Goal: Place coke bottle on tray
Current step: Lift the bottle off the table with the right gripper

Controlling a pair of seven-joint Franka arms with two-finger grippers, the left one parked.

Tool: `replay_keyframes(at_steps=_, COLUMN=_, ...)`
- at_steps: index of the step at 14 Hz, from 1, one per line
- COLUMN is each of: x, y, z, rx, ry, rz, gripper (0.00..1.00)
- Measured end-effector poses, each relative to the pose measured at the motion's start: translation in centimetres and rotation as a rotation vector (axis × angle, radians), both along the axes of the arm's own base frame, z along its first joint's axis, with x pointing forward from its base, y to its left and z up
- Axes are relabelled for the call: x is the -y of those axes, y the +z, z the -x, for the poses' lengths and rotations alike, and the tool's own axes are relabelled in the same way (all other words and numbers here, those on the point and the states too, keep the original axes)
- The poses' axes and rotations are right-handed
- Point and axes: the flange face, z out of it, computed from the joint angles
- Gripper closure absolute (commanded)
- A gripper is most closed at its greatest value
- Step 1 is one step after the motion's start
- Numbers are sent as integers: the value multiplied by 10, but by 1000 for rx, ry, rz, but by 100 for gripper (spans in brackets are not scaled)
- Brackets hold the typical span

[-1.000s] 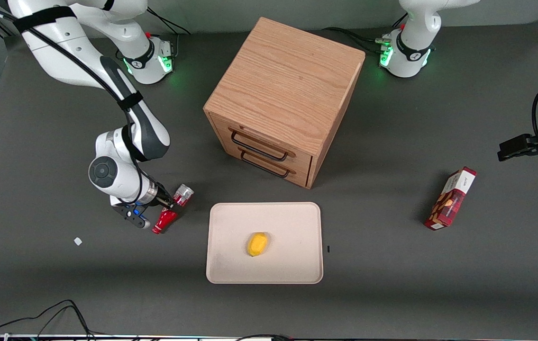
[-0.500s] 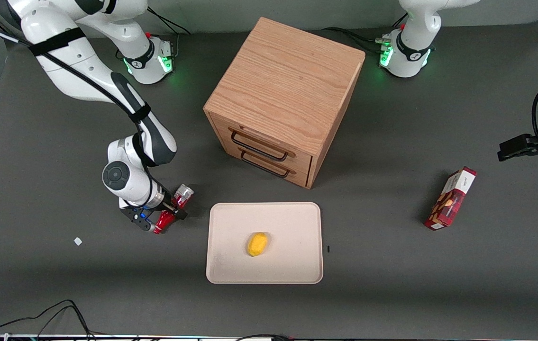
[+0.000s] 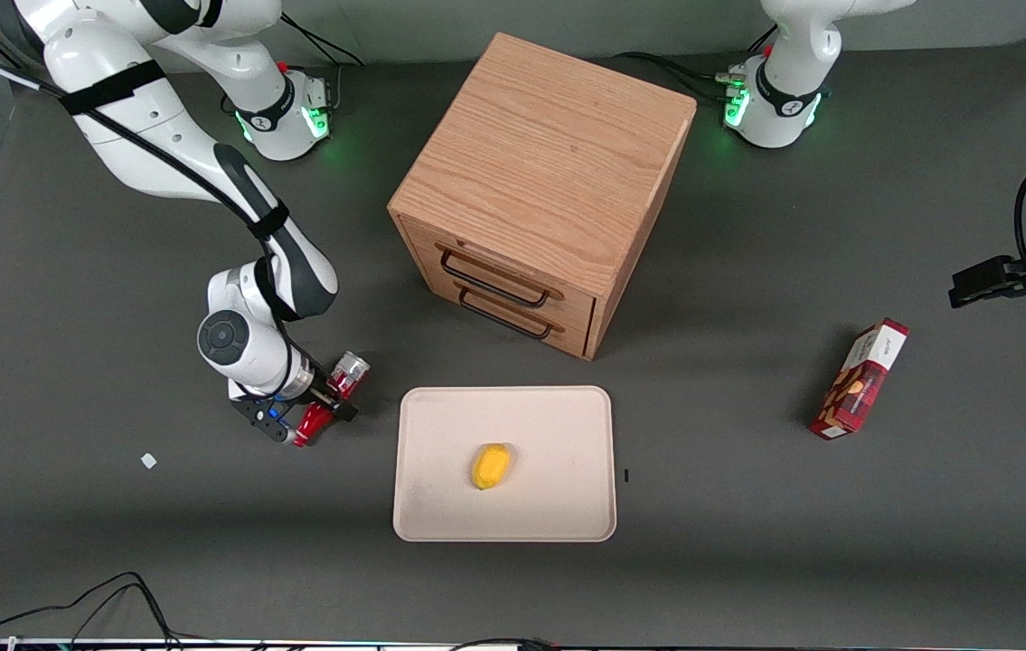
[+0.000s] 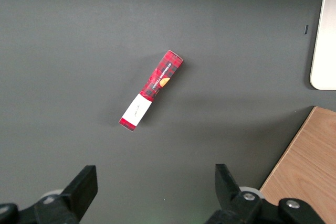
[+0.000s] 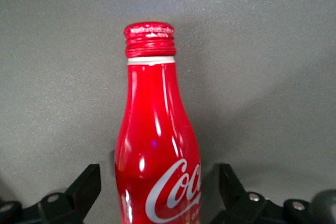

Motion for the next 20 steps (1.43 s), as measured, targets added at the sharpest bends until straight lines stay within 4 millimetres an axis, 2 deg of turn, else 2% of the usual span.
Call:
replay_keyframes(at_steps=1, x=0, y=0, z=0, rx=0, ry=0, rz=0, gripper=6)
replay_keyframes(at_steps=3, x=0, y=0, z=0, rx=0, ry=0, rz=0, gripper=100)
replay_keyframes(at_steps=15, x=1, y=2, z=-1, rx=3, ry=8, rz=9, gripper=100)
replay_keyframes(at_steps=17, x=4, y=14, z=-5, rx=0, ry=5, rz=14, gripper=100)
replay_keyframes(at_steps=18, x=5, y=27, z=-8, rx=-3, ry=4, rz=18, gripper=100)
replay_keyframes(at_steps=20, x=7, y=67, z=-17, rx=-15, ry=2, rz=30, gripper=100)
